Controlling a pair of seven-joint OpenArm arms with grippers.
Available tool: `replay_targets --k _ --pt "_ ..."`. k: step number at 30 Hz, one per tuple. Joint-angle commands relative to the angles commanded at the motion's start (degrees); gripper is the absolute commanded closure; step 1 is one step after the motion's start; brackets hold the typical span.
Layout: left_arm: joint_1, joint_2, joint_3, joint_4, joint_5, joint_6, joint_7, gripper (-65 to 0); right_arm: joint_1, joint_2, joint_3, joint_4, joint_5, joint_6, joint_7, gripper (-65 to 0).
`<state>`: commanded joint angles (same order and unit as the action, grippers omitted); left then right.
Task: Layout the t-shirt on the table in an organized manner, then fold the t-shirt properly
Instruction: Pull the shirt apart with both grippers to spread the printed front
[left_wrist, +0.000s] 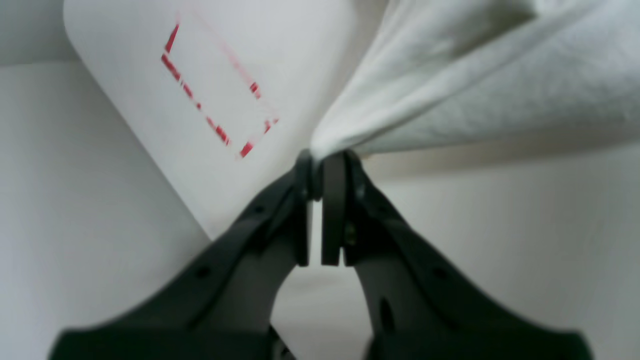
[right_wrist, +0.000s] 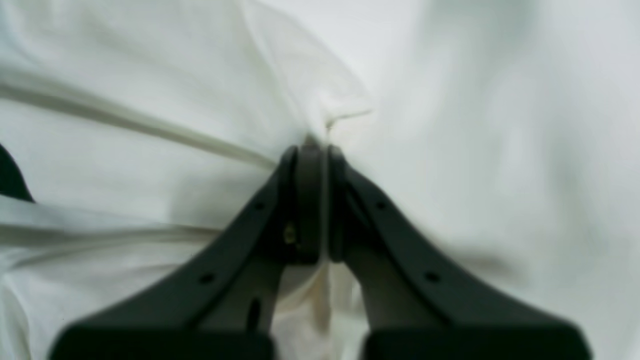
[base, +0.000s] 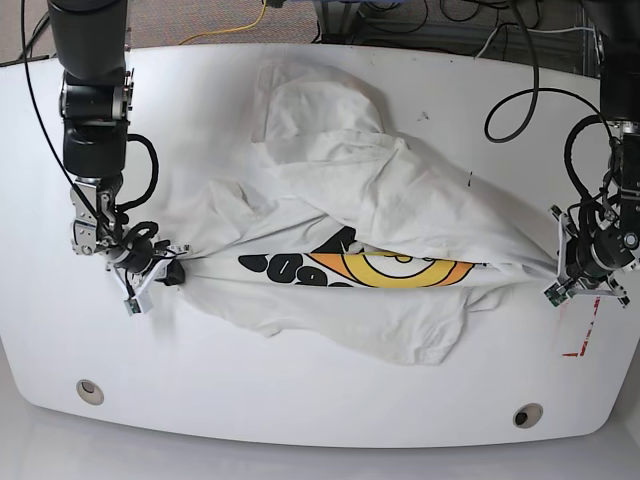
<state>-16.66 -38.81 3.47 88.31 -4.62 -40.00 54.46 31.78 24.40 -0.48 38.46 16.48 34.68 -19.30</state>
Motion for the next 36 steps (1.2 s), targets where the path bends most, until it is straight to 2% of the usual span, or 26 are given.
replay_targets --k 2,5,6,7,10,12,15,17,20,25,29,34,36 --pt "0.0 -0.09 0.0 -0.18 0.0 0.0 0.18 -4.3 -0.97 0.0 0.0 1.05 0.0 0.0 0.0 -0.2" --pt "0.26 -0.09 0.0 -0.09 0.0 0.0 0.44 -13.6 -1.49 -0.09 0.0 2.9 0.0 -0.26 -0.09 -0.2" --pt "0.53 -0.09 0.0 0.26 0.0 0.0 0.79 -21.2 -1.67 -0.18 0.0 3.6 0.0 -0.44 -0.35 -1.0" --pt "0.62 0.0 0.0 0.35 0.0 0.0 1.14 -25.1 -1.67 -0.18 0.0 3.96 0.0 -0.44 -0.44 -2.1" --pt "0.44 0.18 0.0 0.35 -0.09 0.0 2.73 -39.6 -1.76 -0.26 0.0 4.31 0.0 -0.53 -0.44 -10.9" --pt "0.35 0.26 -0.97 0.35 -0.09 0.0 3.34 -44.3 -1.76 -0.62 0.0 4.31 0.09 -0.53 -0.44 -20.3" --pt "0.53 0.88 -4.66 0.88 -0.44 0.0 3.87 -44.0 -1.76 -1.23 0.0 5.1 0.09 -0.53 -0.62 -37.1" --pt "0.26 1.67 -6.95 2.02 -2.11 0.0 4.84 -44.0 -2.2 -1.32 0.0 7.56 0.09 -0.53 -2.2 -44.9" --pt "0.26 1.67 -10.64 3.6 -5.27 0.0 6.42 -44.0 -3.52 -1.32 0.09 12.75 0.09 -0.53 -4.84 -51.5" --pt "0.26 1.76 -15.03 5.8 -10.37 0.0 8.97 -44.0 -5.01 -2.55 0.09 21.01 0.09 -0.53 -6.51 -55.8" --pt "0.7 3.52 -20.48 6.59 -14.59 0.0 10.55 -44.0 -3.16 -4.31 0.09 21.27 -0.44 -0.62 -6.59 -55.8" --pt "2.73 7.12 -27.08 8.0 -17.32 0.0 13.27 -44.0 1.85 -6.33 0.0 13.01 -0.44 -0.62 -5.54 -55.8" --pt "4.13 9.76 -29.01 10.02 -18.46 0.0 14.07 -43.9 4.66 -7.03 -0.09 7.21 -0.44 -0.62 -2.2 -55.6"
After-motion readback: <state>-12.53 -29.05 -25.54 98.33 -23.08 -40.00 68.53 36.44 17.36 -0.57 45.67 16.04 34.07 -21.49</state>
